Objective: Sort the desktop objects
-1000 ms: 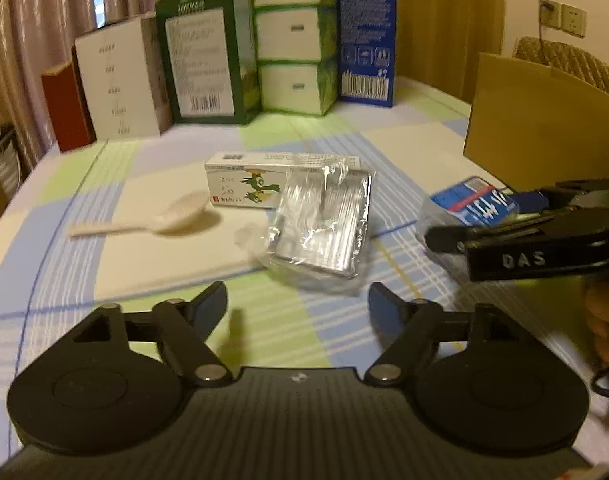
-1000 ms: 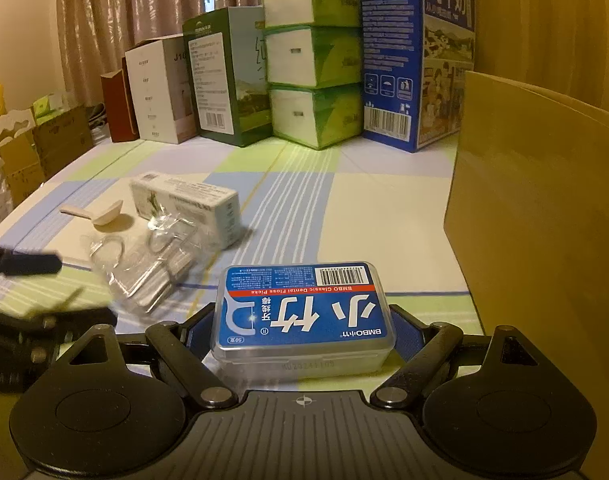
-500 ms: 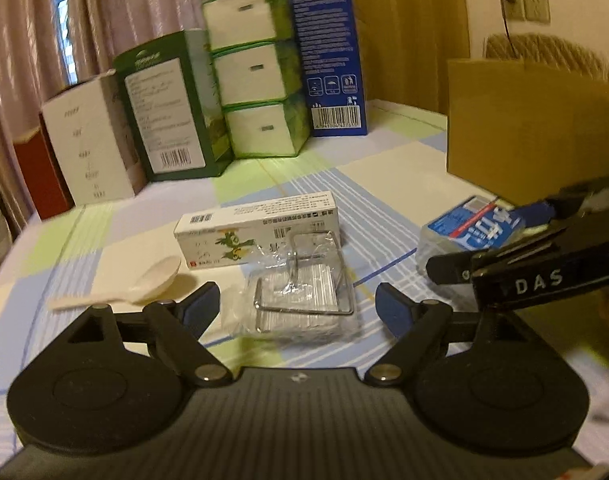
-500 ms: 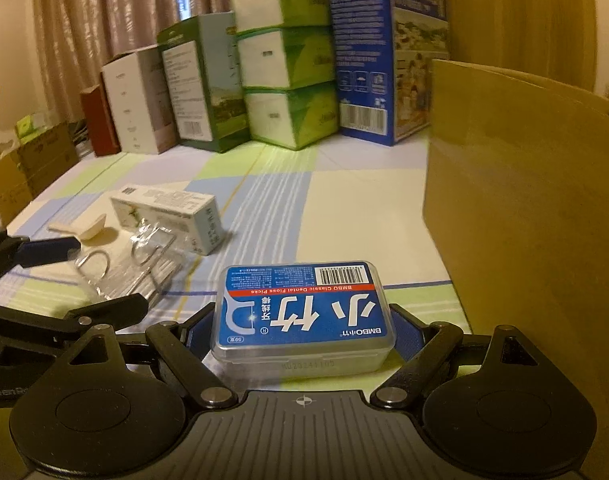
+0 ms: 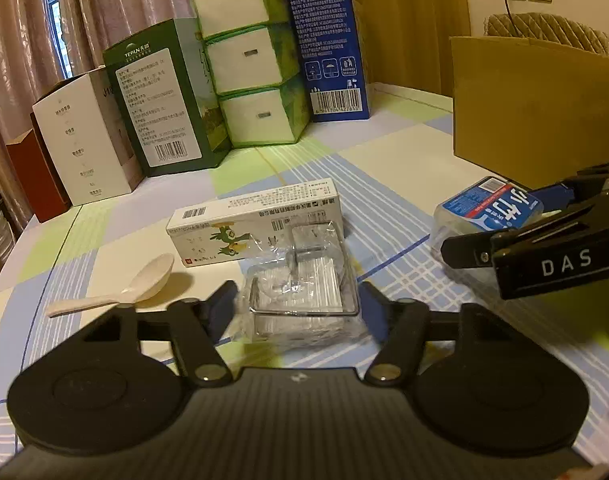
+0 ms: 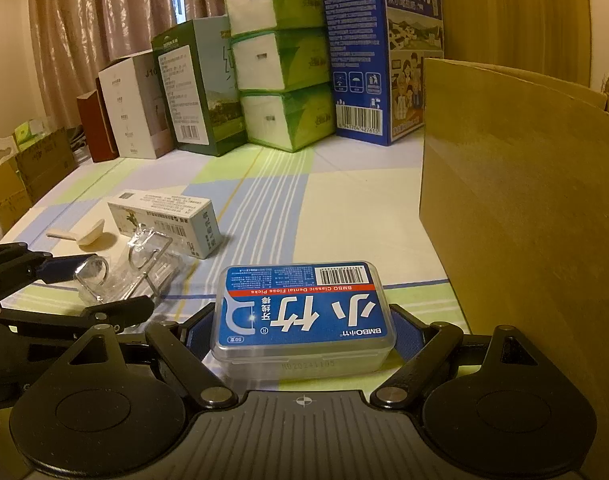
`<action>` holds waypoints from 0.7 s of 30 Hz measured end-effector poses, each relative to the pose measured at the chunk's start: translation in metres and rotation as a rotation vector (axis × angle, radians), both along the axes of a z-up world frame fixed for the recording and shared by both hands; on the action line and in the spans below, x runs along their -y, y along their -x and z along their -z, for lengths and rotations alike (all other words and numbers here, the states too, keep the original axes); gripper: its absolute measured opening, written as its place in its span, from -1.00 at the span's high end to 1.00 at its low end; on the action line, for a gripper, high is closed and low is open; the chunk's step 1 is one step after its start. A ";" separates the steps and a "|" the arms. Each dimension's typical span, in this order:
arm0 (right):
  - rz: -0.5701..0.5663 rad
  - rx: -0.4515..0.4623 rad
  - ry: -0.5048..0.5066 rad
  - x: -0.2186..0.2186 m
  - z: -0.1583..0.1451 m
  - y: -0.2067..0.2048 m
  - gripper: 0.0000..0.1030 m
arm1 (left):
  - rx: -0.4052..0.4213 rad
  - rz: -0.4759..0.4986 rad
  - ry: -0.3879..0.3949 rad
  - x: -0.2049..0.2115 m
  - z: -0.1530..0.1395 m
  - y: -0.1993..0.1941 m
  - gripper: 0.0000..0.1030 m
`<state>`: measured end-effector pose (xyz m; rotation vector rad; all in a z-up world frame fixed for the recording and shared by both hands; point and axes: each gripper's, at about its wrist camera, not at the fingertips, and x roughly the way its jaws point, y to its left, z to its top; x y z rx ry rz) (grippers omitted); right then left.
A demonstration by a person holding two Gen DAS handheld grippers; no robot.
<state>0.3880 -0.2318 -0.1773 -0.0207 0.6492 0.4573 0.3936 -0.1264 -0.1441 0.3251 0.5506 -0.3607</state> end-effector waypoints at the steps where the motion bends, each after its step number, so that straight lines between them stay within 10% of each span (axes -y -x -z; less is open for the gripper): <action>1: 0.000 0.000 0.000 0.000 0.000 0.000 -0.63 | -0.005 0.000 0.002 0.000 0.000 -0.001 -0.07; 21: -0.036 -0.017 0.057 0.002 -0.004 0.040 -0.63 | -0.123 -0.162 0.112 -0.025 -0.016 0.049 0.06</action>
